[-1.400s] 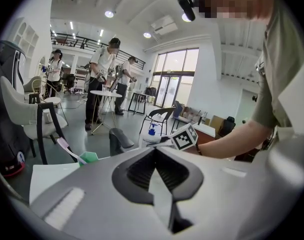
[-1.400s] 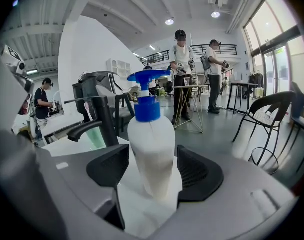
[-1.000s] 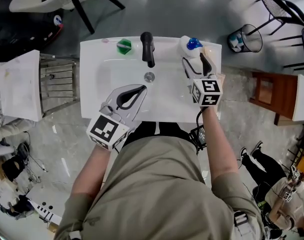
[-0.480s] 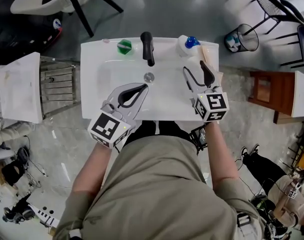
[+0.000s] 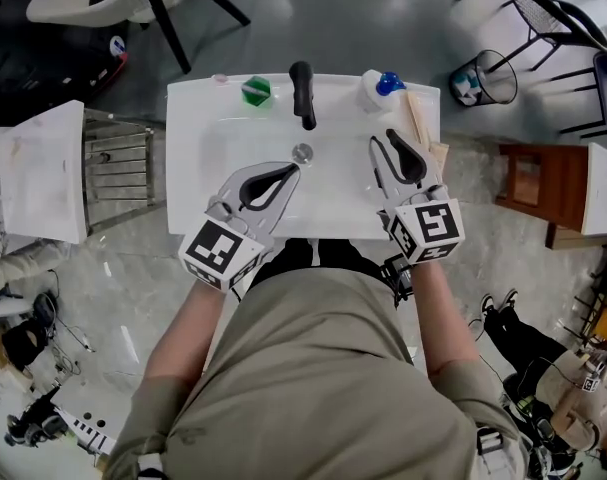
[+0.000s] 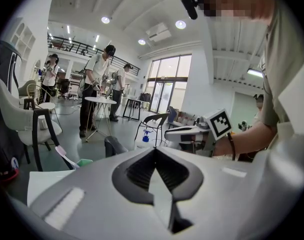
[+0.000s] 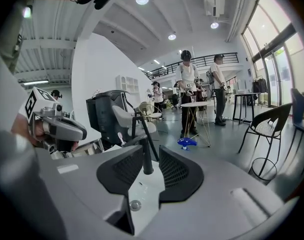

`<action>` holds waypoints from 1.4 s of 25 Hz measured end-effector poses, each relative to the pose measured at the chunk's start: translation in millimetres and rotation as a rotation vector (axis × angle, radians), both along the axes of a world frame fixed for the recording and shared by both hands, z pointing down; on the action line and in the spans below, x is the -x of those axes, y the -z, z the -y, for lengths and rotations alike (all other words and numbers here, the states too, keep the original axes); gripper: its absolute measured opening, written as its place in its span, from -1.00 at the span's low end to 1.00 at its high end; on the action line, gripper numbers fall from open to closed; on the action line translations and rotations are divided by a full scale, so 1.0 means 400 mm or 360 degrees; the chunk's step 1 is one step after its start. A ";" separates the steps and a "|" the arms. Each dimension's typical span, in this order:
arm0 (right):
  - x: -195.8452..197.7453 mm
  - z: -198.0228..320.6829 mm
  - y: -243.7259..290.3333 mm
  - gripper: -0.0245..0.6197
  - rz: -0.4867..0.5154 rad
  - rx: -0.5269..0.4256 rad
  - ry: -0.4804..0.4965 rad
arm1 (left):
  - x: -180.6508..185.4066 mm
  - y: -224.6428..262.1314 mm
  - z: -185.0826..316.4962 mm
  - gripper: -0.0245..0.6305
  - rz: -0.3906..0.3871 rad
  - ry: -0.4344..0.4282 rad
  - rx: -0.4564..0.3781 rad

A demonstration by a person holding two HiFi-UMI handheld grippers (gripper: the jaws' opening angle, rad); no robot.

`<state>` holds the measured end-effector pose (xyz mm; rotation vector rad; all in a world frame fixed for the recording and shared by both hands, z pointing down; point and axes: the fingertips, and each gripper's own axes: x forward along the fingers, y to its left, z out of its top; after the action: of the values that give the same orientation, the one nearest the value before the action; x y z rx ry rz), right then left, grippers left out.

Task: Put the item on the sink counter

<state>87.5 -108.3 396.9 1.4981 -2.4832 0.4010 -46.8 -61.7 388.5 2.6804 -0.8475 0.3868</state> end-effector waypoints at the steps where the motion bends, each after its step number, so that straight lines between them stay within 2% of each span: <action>1: 0.003 -0.002 0.010 -0.61 0.0003 -0.0011 -0.0002 | 0.001 0.000 0.000 -0.91 -0.0002 0.0000 0.0000; 7: 0.022 -0.022 0.036 -0.88 0.0028 -0.0022 0.0016 | 0.004 0.006 0.000 -0.91 -0.0015 0.0001 -0.0011; 35: 0.073 -0.056 0.028 -0.89 -0.0005 0.0082 0.0128 | -0.001 0.008 0.007 -0.91 -0.0037 0.0001 -0.0009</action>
<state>58.4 -85.8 385.9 1.3732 -2.5011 0.4442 -46.2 -64.7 385.4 2.6844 -0.8442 0.3526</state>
